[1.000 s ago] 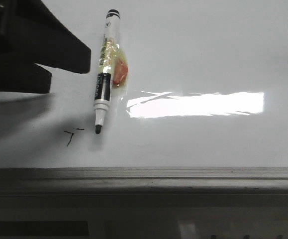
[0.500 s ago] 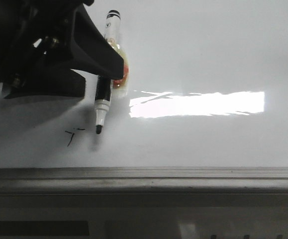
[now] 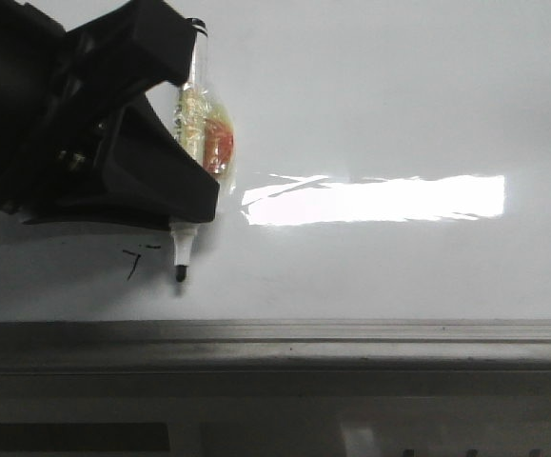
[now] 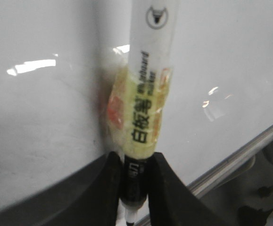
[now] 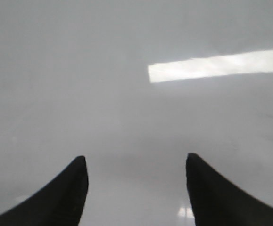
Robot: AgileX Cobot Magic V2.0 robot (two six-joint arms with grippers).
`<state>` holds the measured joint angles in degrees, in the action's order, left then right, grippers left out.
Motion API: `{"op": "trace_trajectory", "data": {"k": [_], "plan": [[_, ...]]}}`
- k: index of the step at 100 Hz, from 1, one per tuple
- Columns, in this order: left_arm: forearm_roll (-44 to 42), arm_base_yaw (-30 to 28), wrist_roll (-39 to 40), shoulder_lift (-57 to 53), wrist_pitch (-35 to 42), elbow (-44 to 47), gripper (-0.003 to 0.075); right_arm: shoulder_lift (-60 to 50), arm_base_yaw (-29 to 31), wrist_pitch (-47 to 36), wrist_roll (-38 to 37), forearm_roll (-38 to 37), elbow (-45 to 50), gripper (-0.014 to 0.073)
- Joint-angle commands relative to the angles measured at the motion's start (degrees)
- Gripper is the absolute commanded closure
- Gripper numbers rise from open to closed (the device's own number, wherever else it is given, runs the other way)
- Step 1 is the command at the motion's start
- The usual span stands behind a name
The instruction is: Write number 6 on whiteboard
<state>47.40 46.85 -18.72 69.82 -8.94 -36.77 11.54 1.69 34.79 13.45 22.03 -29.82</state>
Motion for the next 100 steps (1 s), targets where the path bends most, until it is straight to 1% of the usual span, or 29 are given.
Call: {"op": "trace_trajectory", "data": {"k": [1, 6, 13, 20, 27, 37, 46, 56, 72, 77, 89, 100], "plan": [[-0.99, -0.02, -5.93, -3.61, -1.14, -2.00, 0.0740, 2.40, -1.66, -1.97, 13.50, 11.13, -3.36, 0.0188], [-0.99, -0.02, -11.93, -5.23, -4.20, -2.89, 0.0740, 3.91, -3.00, -0.58, 22.36, 18.46, -4.28, 0.0188], [-0.89, -0.02, -16.60, -7.43, -7.52, -4.01, 0.0740, 6.27, -4.55, 1.11, 30.32, 26.02, -5.11, 0.0188], [-0.77, -0.02, -19.98, -9.16, -9.64, -5.14, 0.0740, 9.09, -6.40, 2.64, 36.09, 30.91, -5.62, 0.0188], [-0.77, -0.02, -22.53, -10.19, -11.78, -6.17, 0.0740, 11.71, -8.32, 4.25, 39.59, 32.96, -6.06, 0.0188], [-0.54, -0.02, -24.83, -10.67, -15.20, -7.05, 0.0740, 14.64, -10.81, 5.00, 40.10, 34.49, -6.06, 0.0188], [-0.51, -0.02, -25.15, -10.57, -17.31, -7.05, 0.0740, 17.00, -12.87, 6.20, 41.00, 35.11, -6.06, 0.0188], [0.78, -0.02, -29.66, -10.57, -18.65, -7.05, 0.0740, 18.98, -14.88, 7.65, 43.09, 36.74, -6.06, 0.0188], [8.56, -0.02, -38.37, -10.57, -19.25, -7.05, 0.0740, 19.50, -17.52, 8.16, 47.99, 40.12, -6.06, 0.0187], [11.70, -0.02, -42.57, -10.57, -19.74, -7.05, 0.0740, 19.50, -18.02, 8.45, 49.07, 40.87, -6.06, 0.0187], [20.25, -0.02, -52.24, -10.57, -23.05, -7.05, 0.0740, 19.50, -18.99, 9.59, 51.67, 42.32, -6.06, 0.0187], [24.00, -0.02, -58.18, -10.57, -26.07, -7.05, 0.0740, 19.50, -19.22, 9.69, 55.25, 46.02, -6.06, 0.0187]]}}
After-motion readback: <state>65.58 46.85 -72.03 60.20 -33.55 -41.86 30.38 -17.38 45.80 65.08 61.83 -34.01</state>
